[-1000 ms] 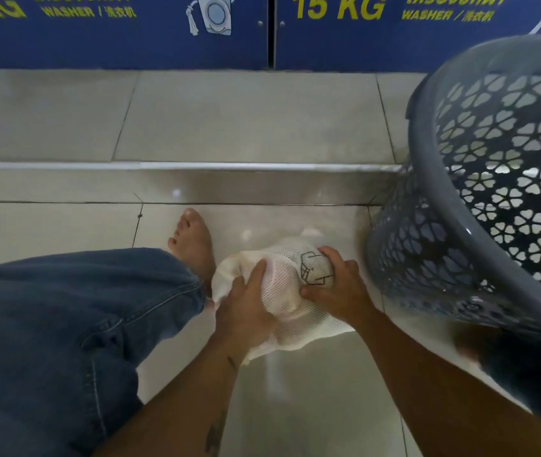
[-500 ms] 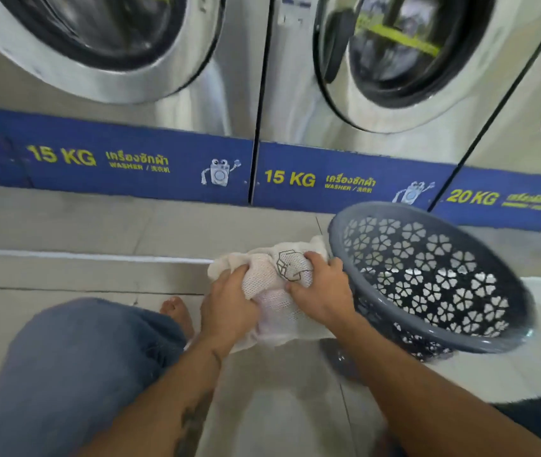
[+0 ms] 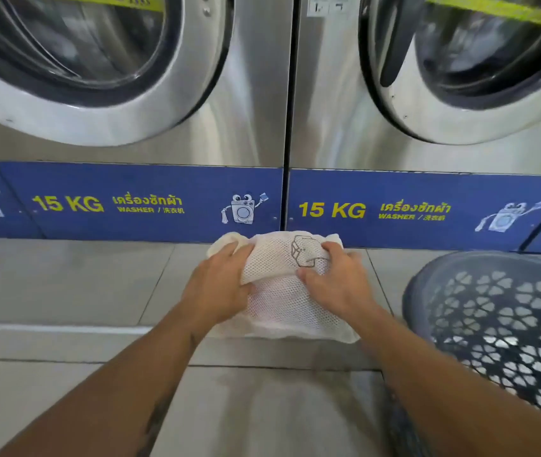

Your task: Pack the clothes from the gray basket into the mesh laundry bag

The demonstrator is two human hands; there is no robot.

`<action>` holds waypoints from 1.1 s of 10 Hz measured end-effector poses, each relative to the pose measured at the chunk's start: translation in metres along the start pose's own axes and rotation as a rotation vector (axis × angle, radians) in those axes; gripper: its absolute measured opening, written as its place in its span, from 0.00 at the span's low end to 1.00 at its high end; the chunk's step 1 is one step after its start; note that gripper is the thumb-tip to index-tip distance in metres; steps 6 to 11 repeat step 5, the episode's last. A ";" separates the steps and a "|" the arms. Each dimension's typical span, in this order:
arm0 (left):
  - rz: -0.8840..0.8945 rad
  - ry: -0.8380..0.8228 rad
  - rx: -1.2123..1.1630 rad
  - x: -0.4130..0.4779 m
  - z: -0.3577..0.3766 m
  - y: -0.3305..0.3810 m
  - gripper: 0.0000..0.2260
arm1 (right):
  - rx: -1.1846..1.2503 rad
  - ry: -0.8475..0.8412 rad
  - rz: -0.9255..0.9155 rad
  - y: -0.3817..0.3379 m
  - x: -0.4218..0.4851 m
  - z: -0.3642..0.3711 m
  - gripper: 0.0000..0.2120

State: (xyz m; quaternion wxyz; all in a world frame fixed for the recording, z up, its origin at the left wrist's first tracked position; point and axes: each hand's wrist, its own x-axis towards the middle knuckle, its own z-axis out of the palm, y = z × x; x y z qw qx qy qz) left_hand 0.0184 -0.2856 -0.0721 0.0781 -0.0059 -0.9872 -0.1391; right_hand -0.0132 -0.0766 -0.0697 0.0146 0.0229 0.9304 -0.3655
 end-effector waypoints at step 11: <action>-0.356 -0.716 0.256 0.128 0.028 -0.032 0.51 | -0.325 -0.540 0.208 0.013 0.118 0.027 0.43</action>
